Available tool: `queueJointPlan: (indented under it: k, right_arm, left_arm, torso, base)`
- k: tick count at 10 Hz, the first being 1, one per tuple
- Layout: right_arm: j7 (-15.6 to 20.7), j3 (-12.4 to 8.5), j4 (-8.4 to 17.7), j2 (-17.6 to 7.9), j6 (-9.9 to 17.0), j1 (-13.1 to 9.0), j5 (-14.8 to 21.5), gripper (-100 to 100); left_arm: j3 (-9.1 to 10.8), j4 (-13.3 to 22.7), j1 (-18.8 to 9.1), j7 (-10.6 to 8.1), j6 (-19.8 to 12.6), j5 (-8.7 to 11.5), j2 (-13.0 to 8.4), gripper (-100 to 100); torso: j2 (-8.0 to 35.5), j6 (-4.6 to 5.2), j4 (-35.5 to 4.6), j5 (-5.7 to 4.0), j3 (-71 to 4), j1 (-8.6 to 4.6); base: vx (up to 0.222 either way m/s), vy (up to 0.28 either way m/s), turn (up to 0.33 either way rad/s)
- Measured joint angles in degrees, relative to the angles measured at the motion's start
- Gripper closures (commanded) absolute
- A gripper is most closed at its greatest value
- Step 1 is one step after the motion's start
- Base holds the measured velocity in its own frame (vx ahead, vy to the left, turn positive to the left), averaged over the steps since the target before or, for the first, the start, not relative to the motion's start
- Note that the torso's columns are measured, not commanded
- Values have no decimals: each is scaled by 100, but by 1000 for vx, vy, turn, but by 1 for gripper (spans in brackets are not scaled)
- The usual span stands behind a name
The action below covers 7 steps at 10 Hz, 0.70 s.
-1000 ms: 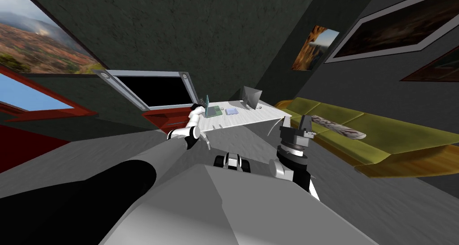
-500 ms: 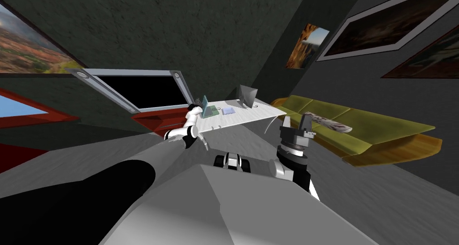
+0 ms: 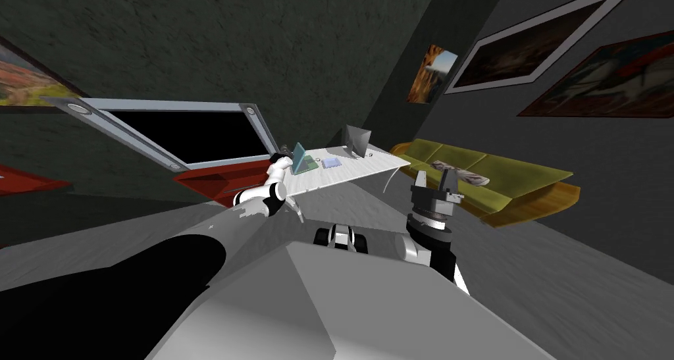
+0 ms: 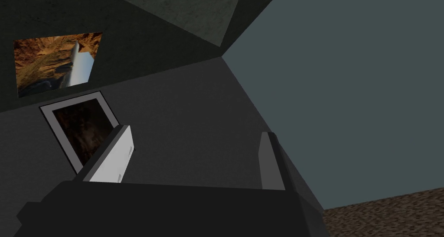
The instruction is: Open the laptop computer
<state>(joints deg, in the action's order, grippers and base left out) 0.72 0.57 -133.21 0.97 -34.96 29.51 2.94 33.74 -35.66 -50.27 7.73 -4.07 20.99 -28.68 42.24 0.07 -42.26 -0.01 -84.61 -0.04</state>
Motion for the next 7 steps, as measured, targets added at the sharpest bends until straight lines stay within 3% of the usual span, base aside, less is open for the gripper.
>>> queueJointPlan:
  k: [1,3,4,5,7]
  right_arm:
    - [0,0,0,0,0,0,0,0]
    - [0,-1,0,0,0,1,0,0]
    - [0,0,0,0,0,0,0,0]
    - [0,0,0,0,0,0,0,0]
    - [0,-1,0,0,0,2,0,0]
  left_arm:
    - [197,-17,32,20,-24,-103,-92,-100]
    - [86,258,-9,-34,125,-1,-281,-100]
    - [248,367,-48,-4,176,-103,-326,-100]
    - [549,258,18,57,128,-258,-349,-100]
    - [369,564,-37,-20,290,-129,-578,-100]
  torso:
    - [10,-3,-3,1,6,4]
    - [3,-12,-2,3,4,8]
    - [3,-1,-1,0,2,0]
    - [8,-3,-3,0,5,2]
    - [-1,-13,-1,2,1,5]
  base:
    - [-53,30,-144]
    - [-33,14,-84]
    - [-57,25,-387]
    - [-47,21,-158]
    - [-27,6,-75]
